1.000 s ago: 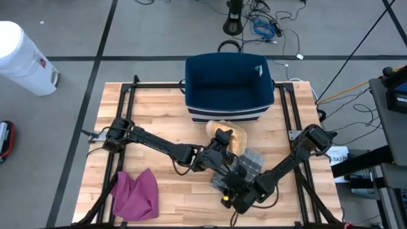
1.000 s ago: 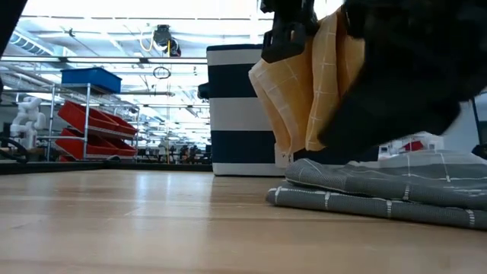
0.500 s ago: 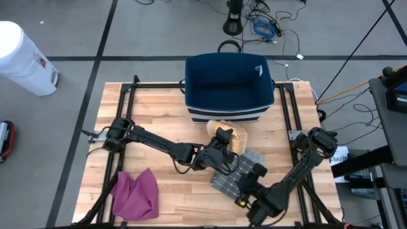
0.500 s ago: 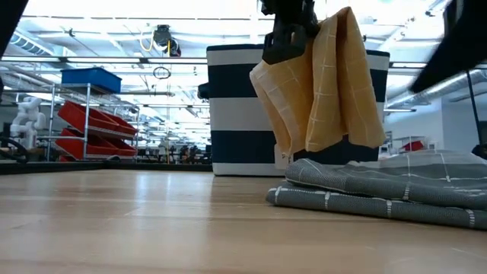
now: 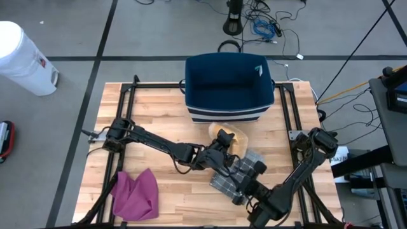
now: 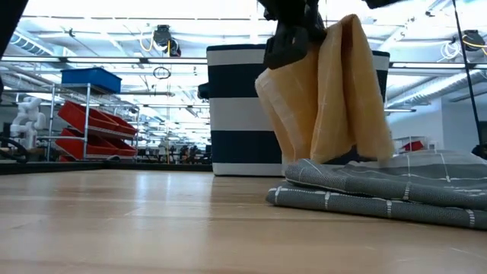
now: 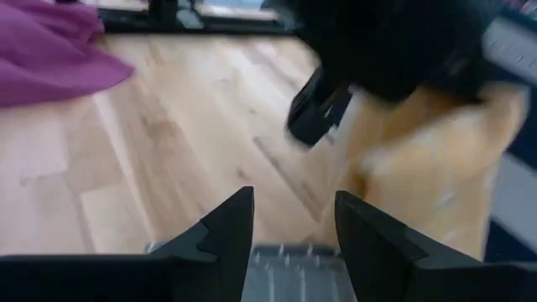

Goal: Fold towel
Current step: Stack the orange patterned towel on the gray patterned towel

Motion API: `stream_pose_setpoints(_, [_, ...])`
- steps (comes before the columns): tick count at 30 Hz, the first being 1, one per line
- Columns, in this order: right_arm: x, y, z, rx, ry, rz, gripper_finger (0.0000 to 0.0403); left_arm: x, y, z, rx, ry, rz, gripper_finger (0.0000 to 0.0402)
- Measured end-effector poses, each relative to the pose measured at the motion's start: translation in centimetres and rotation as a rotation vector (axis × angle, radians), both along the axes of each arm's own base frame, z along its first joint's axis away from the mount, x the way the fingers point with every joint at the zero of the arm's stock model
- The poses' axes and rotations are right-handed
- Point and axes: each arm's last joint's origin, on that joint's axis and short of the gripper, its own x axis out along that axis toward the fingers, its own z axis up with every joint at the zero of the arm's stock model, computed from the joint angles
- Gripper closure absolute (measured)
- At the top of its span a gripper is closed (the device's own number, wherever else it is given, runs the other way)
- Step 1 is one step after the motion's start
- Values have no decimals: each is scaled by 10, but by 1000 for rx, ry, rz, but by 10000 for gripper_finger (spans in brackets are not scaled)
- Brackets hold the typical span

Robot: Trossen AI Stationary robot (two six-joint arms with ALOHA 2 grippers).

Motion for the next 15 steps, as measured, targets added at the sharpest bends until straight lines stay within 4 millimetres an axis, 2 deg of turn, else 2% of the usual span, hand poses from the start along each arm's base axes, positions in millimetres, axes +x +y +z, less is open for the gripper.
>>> stream_pose_setpoints(6, [3,-4,16,-48,6,-8,248,0,6,-4,-41,13,11,400])
stream_pose_setpoints(10, [9,-12,17,-55,23,-38,248,0,8,-4,-47,7,17,400])
stream_pose_setpoints(15, [15,-27,16,-68,88,-85,248,-1,2,-4,-53,9,-11,400])
